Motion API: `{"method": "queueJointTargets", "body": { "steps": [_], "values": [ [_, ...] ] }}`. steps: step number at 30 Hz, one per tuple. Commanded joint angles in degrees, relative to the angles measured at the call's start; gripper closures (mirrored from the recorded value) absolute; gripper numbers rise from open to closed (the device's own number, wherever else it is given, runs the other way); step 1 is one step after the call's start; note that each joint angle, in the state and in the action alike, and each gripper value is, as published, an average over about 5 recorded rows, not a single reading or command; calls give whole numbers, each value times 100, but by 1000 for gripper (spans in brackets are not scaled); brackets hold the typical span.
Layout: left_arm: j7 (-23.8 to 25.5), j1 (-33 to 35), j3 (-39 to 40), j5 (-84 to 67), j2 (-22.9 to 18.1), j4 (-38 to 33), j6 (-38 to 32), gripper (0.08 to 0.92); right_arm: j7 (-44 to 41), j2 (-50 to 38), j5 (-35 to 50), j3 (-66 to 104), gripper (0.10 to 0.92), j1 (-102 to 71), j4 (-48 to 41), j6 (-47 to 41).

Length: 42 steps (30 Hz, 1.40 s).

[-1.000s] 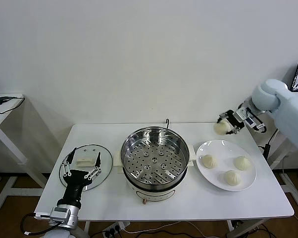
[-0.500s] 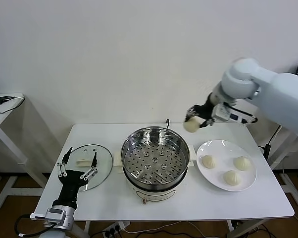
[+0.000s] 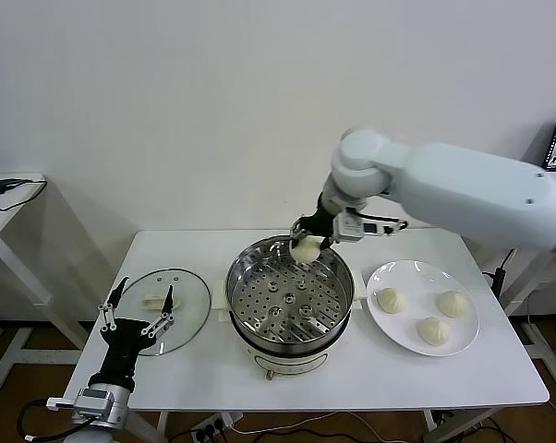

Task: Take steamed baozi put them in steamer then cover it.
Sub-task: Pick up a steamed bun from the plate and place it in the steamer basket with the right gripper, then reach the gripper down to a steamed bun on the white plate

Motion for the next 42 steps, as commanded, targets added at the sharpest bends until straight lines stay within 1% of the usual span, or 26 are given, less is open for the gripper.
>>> {"method": "queueJointTargets", "body": {
  "steps": [1, 9, 16, 19, 23, 27, 32, 36, 39, 42],
  "values": [
    [14, -4, -85, -20, 17, 3, -10, 177, 289, 715, -505, 114, 372, -711, -967, 225],
    [24, -10, -52, -19, 2, 50, -38, 177, 434, 784, -679, 277, 369, -965, -1379, 272],
    [22, 3, -39, -14, -15, 49, -48, 177, 452, 750, -728, 358, 367, -1083, -1322, 248],
    [23, 16, -57, -13, -8, 43, -51, 177, 446, 688, -655, 309, 333, -1084, -1249, 196],
    [22, 26, -69, -13, -5, 52, -58, 177, 448, 544, -471, 304, 236, -1058, -1135, 117],
    [22, 37, -51, -7, -7, 51, -64, 177, 399, 108, 159, 434, 205, -783, -659, -174],
    [10, 45, -21, 6, -7, 35, -53, 177, -136, -997, 1702, 401, 203, 209, 107, -948],
    [0, 64, 44, 45, 2, 5, -45, 177, -804, -2092, 2969, -339, 203, 1157, 765, -2441],
    [-3, 89, 77, 88, 44, 14, -53, 177, -1057, -2705, 3434, -656, 203, 1211, 943, -3370],
    [-4, 122, 83, 104, 105, 20, -64, 177, -1136, -3123, 3498, -681, 203, 869, 810, -3990]
  ]
}}
